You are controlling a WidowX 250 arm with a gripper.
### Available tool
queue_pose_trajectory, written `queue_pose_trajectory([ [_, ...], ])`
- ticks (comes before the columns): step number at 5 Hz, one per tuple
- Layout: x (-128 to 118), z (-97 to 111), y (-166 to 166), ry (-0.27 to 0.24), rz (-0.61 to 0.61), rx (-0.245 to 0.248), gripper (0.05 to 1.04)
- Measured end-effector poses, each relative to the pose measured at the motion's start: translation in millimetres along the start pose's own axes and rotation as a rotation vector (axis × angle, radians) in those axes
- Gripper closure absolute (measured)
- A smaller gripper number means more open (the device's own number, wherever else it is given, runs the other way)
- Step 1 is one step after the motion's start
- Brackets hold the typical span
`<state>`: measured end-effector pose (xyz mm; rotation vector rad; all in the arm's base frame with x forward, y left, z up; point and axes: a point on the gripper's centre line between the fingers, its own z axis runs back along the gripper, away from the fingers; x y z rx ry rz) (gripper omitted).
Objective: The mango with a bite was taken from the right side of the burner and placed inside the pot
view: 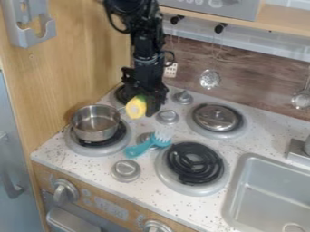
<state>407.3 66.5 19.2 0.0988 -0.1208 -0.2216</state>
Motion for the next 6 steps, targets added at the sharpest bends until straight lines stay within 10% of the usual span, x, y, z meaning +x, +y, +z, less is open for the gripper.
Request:
queue_pose_trajectory([
  [4, -32.3, -24.1, 70.5, 0.085, 0.153, 0.043, 0.423],
  [6, -40.1, -38.7, 75.9, 0.102, 0.174, 0.012, 0.082],
])
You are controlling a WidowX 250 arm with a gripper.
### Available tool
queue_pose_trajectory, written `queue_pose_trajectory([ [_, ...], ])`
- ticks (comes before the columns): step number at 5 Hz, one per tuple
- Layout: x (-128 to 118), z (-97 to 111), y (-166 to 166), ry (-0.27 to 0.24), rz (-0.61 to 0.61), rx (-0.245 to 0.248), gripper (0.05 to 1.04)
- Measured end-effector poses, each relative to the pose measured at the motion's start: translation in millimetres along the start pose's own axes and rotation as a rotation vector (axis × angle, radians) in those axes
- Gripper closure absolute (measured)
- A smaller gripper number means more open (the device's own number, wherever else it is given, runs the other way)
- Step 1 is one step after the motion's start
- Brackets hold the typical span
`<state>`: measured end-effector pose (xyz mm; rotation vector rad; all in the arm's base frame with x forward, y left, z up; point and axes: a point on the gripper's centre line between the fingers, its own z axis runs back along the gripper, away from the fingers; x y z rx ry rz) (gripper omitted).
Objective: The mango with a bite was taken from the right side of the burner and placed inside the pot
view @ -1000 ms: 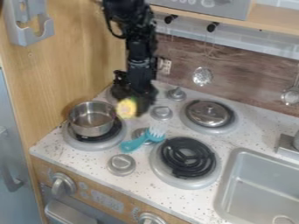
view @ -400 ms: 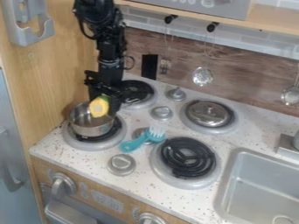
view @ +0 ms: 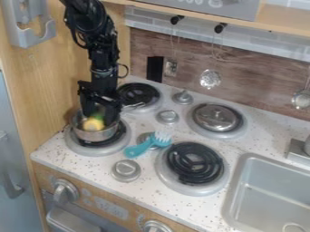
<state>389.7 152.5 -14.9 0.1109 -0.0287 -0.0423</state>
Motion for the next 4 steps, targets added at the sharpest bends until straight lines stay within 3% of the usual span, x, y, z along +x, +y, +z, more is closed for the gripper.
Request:
queue_pose_trajectory([
  [1, 4.0, 5.2, -7.8, 0.012, -0.023, -0.008, 0.072],
  [2, 11.8, 19.9, -21.6, 0.033, -0.088, -0.05, 0.082],
  [4, 25.1, 53.7, -72.1, 0.012, -0.223, -0.062, 0.083],
])
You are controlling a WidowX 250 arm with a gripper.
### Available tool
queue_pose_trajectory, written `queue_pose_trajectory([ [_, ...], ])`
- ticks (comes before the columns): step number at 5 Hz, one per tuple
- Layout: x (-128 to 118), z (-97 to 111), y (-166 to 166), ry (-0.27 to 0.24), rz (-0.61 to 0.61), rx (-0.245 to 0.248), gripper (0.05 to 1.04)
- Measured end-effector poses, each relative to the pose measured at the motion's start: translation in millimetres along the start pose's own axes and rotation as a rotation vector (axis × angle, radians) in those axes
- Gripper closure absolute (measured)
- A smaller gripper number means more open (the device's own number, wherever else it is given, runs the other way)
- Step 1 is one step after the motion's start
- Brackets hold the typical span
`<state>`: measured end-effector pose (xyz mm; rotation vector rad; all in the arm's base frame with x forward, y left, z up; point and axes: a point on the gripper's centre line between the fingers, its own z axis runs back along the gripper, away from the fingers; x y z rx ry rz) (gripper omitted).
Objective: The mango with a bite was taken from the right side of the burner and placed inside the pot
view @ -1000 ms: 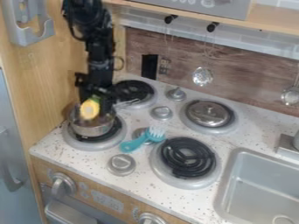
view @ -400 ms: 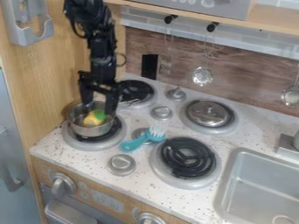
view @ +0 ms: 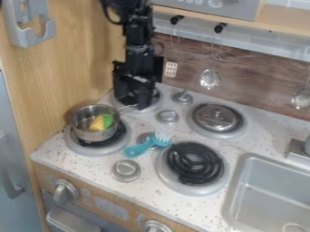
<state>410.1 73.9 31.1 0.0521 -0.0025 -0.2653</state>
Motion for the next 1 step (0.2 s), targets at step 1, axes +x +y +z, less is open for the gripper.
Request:
queue_pose_trajectory([
  [1, -6.3, -4.1, 2.0, 0.029, 0.049, 0.02, 0.083],
])
